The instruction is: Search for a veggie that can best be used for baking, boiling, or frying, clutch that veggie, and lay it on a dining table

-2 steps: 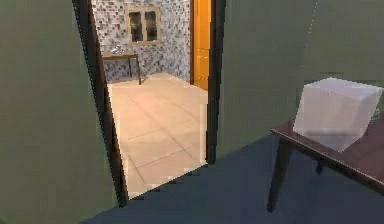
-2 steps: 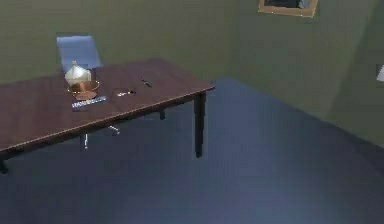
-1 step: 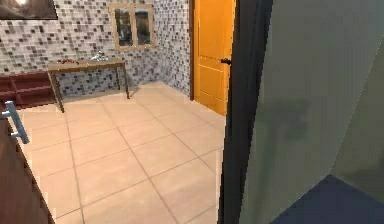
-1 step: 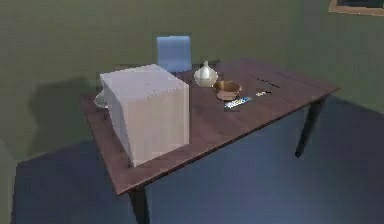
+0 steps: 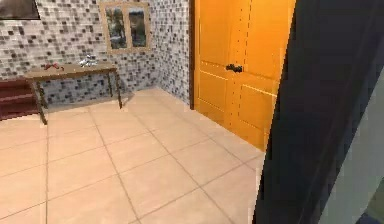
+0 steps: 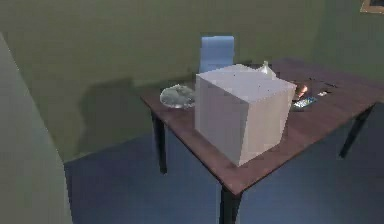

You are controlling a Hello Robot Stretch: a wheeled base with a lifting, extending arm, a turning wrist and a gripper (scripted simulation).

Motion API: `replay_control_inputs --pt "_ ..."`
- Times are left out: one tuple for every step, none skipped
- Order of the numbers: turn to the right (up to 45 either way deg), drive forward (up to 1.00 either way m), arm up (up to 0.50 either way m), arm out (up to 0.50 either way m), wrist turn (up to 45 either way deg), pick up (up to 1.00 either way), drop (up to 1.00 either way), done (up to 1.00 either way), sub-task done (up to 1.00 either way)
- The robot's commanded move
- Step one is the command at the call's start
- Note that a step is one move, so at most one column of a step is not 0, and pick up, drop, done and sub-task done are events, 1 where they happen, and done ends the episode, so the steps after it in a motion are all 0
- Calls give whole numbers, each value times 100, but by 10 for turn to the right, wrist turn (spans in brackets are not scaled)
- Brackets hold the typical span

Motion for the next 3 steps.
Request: replay_control_inputs --pt "-390 0 0 0 0 0 0 0 0" --pt "0 85 0 0 0 0 0 0 0" --pt "-60 0 0 0 0 0 0 0 0"
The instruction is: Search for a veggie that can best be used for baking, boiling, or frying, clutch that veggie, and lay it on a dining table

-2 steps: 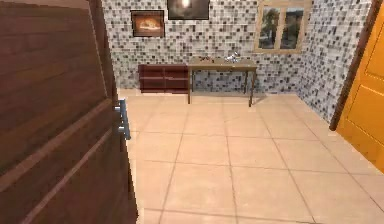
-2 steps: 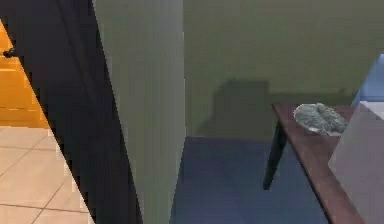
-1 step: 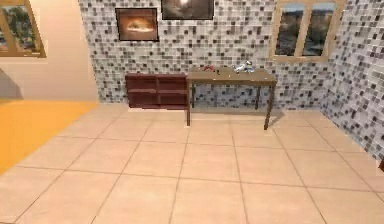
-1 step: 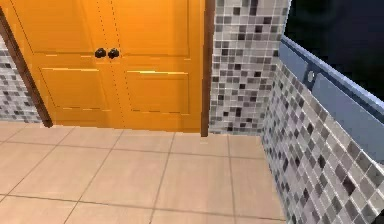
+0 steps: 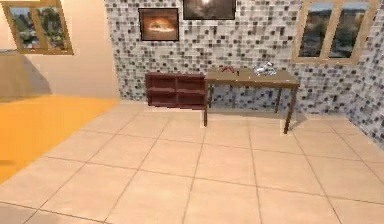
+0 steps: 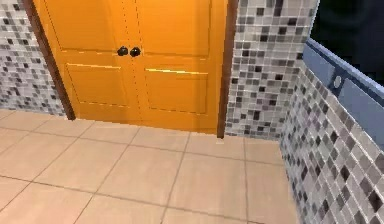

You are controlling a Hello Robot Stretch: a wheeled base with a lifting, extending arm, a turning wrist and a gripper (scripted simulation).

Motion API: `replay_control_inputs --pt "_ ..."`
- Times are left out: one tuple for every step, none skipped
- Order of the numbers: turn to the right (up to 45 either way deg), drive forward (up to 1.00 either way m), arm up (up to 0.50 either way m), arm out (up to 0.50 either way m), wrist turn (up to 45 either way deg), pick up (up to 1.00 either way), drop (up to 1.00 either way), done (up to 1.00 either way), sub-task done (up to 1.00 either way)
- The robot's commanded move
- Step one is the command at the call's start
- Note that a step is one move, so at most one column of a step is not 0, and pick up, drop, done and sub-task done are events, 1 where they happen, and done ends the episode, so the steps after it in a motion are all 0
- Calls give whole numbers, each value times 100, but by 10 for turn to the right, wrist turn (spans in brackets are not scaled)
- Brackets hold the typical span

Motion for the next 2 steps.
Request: replay_control_inputs --pt "0 90 0 0 0 0 0 0 0" --pt "-450 0 0 0 0 0 0 0 0"
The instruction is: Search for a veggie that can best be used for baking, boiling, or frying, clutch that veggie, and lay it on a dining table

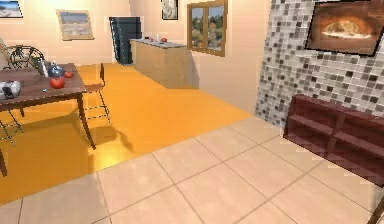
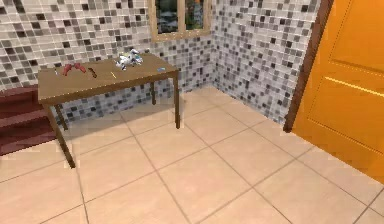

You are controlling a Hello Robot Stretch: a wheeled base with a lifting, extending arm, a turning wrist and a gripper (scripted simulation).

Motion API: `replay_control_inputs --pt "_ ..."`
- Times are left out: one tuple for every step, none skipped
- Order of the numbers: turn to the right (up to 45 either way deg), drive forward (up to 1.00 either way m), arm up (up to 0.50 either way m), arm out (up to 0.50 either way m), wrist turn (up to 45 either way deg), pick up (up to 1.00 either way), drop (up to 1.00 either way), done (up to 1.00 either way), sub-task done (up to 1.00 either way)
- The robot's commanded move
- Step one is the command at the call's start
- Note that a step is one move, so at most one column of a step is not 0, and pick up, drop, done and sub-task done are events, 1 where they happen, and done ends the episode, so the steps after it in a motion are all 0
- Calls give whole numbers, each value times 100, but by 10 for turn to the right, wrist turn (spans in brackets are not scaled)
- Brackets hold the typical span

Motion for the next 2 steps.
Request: replay_control_inputs --pt "-120 0 0 0 0 0 0 0 0" --pt "0 100 0 0 0 0 0 0 0"
